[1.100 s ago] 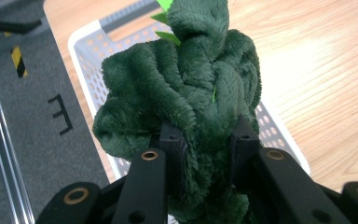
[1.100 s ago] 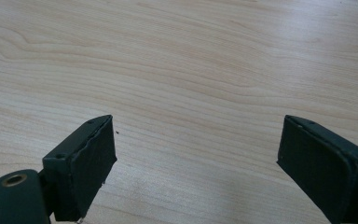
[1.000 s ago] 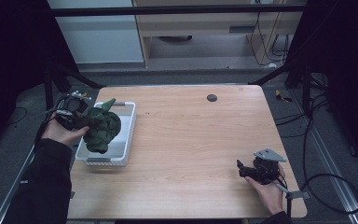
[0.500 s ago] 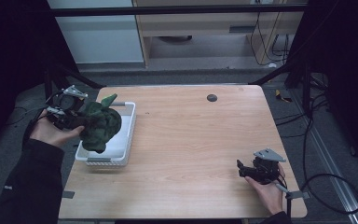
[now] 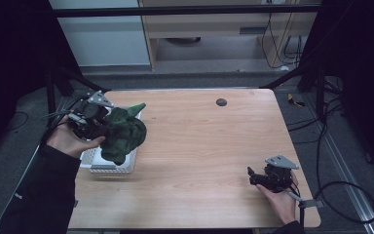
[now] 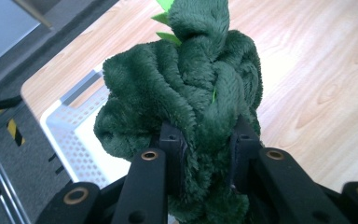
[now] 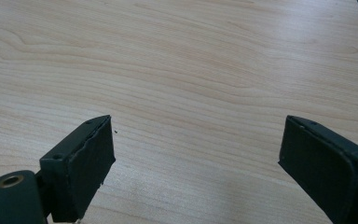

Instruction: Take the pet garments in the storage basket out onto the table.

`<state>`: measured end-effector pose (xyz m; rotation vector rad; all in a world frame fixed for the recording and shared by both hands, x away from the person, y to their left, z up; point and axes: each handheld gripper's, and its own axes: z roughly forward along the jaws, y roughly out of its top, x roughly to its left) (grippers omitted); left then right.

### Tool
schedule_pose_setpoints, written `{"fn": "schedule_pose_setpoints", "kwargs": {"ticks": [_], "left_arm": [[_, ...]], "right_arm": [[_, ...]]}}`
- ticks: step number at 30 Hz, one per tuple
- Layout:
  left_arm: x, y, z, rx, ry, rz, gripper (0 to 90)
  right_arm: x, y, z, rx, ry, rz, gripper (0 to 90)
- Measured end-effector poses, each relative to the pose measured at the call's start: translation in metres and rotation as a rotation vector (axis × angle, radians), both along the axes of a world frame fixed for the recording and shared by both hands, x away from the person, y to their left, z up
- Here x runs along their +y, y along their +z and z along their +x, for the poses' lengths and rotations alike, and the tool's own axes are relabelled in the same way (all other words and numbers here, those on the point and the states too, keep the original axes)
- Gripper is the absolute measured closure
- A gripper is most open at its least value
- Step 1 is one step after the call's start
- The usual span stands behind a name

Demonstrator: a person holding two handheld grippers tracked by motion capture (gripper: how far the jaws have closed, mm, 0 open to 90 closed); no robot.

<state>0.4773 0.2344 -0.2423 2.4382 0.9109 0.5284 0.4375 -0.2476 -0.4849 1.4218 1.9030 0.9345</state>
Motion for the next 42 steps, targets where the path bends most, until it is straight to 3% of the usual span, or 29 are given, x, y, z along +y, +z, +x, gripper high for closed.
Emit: {"fn": "schedule_pose_setpoints", "kwargs": {"ticks": [9,26,42], "left_arm": [[-0.026,-0.008,-0.002,0.020,-0.076,0.002,71.9],[-0.070,-0.031,-0.001,0.098,-0.242,0.036,71.8],[-0.101,-0.044,-0.002,0.124,-0.365,0.061,71.8]], "right_arm": [[0.000,0.000,0.000,-0.001,0.003,-0.002,10.1],[0.000,-0.001,0.001,-0.002,0.006,-0.002,10.0],[0.000,-0.001,0.001,0.002,0.005,0.000,10.0]]}}
